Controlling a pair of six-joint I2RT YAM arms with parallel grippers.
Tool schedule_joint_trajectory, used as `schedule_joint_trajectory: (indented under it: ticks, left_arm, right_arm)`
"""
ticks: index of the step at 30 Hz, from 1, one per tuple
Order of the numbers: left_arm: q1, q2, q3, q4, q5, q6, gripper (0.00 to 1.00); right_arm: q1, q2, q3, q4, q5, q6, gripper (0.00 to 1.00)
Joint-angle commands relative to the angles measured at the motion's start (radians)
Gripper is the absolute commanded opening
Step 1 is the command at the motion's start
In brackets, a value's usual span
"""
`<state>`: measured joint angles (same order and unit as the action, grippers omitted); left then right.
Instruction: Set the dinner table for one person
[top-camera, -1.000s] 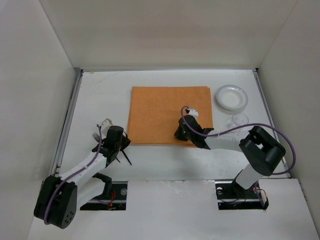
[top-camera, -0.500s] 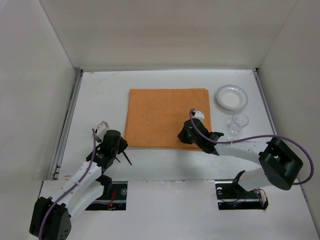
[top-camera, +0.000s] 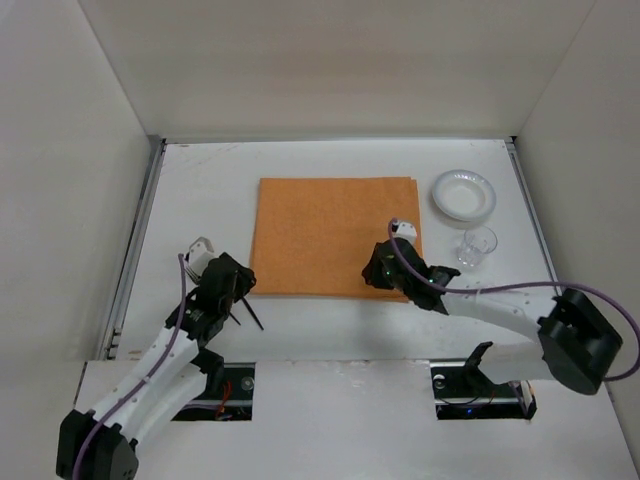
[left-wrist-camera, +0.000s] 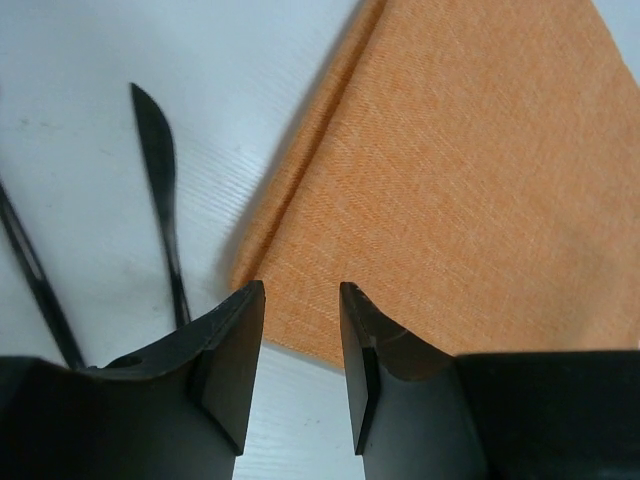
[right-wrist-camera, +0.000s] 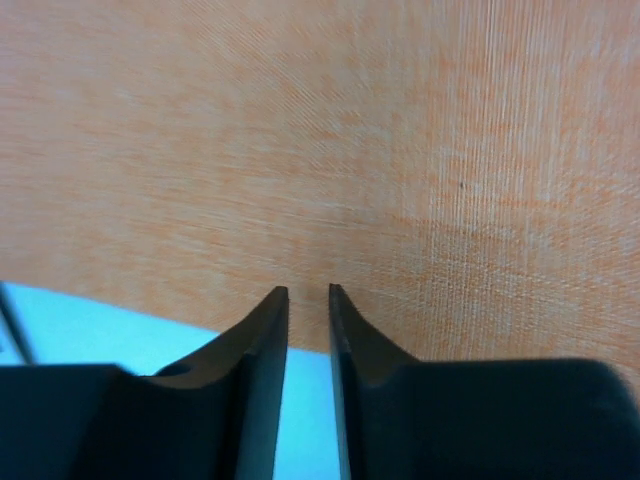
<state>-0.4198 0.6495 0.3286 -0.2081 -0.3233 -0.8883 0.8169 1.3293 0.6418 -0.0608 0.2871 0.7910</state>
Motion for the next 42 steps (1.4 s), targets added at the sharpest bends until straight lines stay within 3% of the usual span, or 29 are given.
schedule_joint_trajectory:
  ticks: [1, 4, 10, 13, 18, 21, 26, 30, 33, 42]
  left_arm:
    - [-0.049, 0.084, 0.061, 0.117, 0.021, 0.022, 0.34]
    - [-0.113, 0.168, 0.093, 0.223, 0.018, 0.028, 0.34]
    - [-0.233, 0.358, 0.17, 0.389, 0.012, 0.127, 0.34]
    - [-0.279, 0.432, 0.181, 0.453, 0.013, 0.167, 0.35]
    - [-0.303, 0.516, 0.179, 0.573, 0.033, 0.178, 0.36]
    - [-0.325, 0.544, 0.17, 0.648, 0.073, 0.193, 0.36]
    - [-0.365, 0.542, 0.096, 0.766, 0.102, 0.215, 0.37]
    - [-0.38, 0.532, 0.066, 0.825, 0.102, 0.215, 0.37]
    - [-0.365, 0.521, 0.055, 0.826, 0.102, 0.212, 0.38]
    - [-0.311, 0.53, 0.036, 0.839, 0.15, 0.166, 0.39]
  right_arm:
    - [-0.035, -0.149, 0.077, -0.026, 0.047, -0.079, 0.33]
    - [-0.09, -0.24, 0.11, -0.072, 0.072, -0.116, 0.42]
    - [-0.268, -0.386, 0.163, -0.177, 0.072, -0.133, 0.41]
    - [-0.379, -0.429, 0.196, -0.253, 0.081, -0.156, 0.32]
    - [-0.612, -0.429, 0.232, -0.35, 0.1, -0.159, 0.06]
    - [-0.682, -0.41, 0.24, -0.361, 0.132, -0.159, 0.04]
    - [-0.818, -0.398, 0.22, -0.344, 0.208, -0.147, 0.15]
    - [-0.9, -0.403, 0.199, -0.335, 0.251, -0.118, 0.37]
    - [-0.902, -0.406, 0.159, -0.347, 0.287, -0.101, 0.46]
    - [-0.901, -0.311, 0.068, -0.312, 0.239, -0.111, 0.5]
